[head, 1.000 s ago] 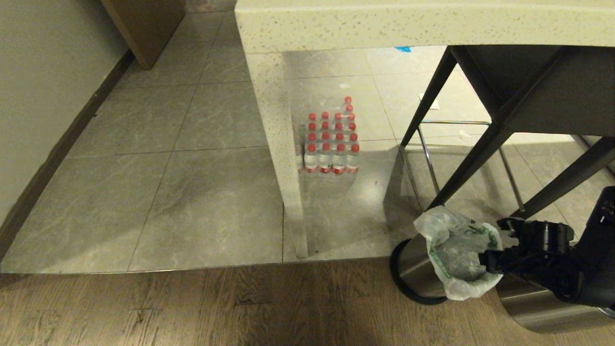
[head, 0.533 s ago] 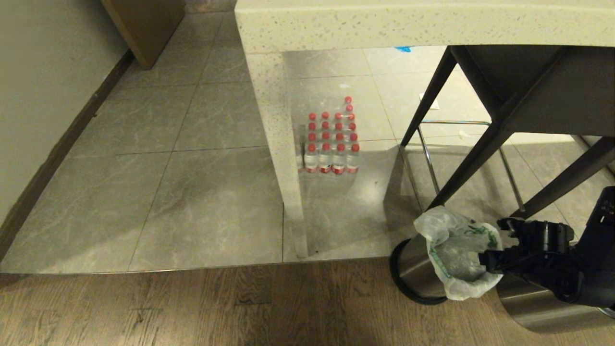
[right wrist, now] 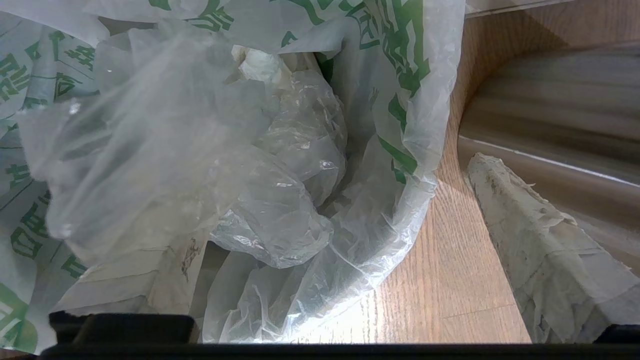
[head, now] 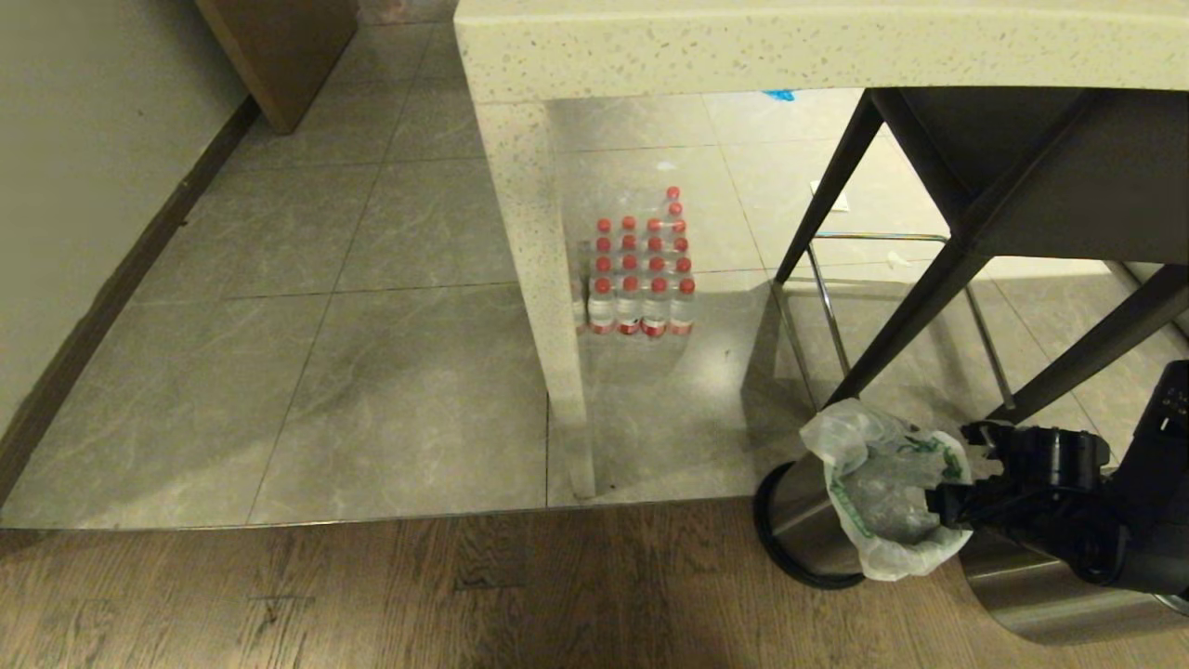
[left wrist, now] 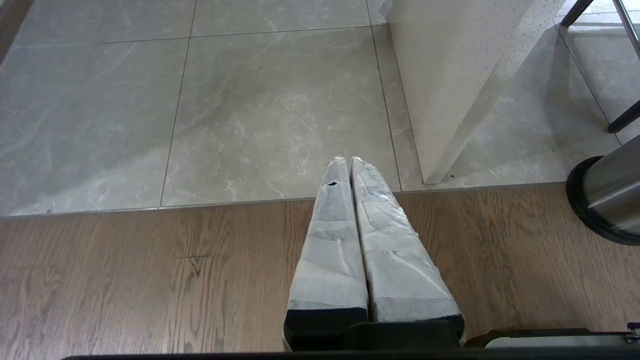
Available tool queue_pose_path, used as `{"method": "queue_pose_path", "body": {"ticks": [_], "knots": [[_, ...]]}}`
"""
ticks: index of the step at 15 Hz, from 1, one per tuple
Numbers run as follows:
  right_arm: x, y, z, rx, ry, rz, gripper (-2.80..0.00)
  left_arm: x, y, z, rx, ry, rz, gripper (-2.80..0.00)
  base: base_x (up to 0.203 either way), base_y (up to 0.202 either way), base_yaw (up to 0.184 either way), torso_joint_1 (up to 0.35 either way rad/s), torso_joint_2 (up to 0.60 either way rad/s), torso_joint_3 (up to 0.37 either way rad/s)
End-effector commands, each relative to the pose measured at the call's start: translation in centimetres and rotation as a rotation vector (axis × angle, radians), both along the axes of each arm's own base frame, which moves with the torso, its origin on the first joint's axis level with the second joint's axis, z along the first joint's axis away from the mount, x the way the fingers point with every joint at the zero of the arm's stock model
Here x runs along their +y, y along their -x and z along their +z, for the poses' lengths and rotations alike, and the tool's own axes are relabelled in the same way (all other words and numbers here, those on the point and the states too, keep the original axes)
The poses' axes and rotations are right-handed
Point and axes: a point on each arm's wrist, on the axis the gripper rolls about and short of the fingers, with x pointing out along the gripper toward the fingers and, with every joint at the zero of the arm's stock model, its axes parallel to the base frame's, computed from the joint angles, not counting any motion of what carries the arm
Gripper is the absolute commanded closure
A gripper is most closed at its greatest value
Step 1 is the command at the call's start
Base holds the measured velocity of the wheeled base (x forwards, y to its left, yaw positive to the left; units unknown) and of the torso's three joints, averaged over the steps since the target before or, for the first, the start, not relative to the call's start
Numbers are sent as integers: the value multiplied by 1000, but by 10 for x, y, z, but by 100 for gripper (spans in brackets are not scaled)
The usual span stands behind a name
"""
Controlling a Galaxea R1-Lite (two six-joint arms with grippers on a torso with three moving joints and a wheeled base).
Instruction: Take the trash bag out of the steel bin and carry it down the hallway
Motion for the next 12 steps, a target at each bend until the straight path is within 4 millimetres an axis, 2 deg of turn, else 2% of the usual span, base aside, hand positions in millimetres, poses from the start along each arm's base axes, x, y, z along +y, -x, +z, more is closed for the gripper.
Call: {"method": "queue_pose_path", "body": {"ticks": [1, 12], "knots": [[0, 0, 0, -4, 2, 1, -280, 0, 0, 0, 0, 0, 1, 0, 0, 0, 0, 0, 0, 0], [0, 0, 0, -4, 2, 1, -280, 0, 0, 0, 0, 0, 1, 0, 0, 0, 0, 0, 0, 0]]}}
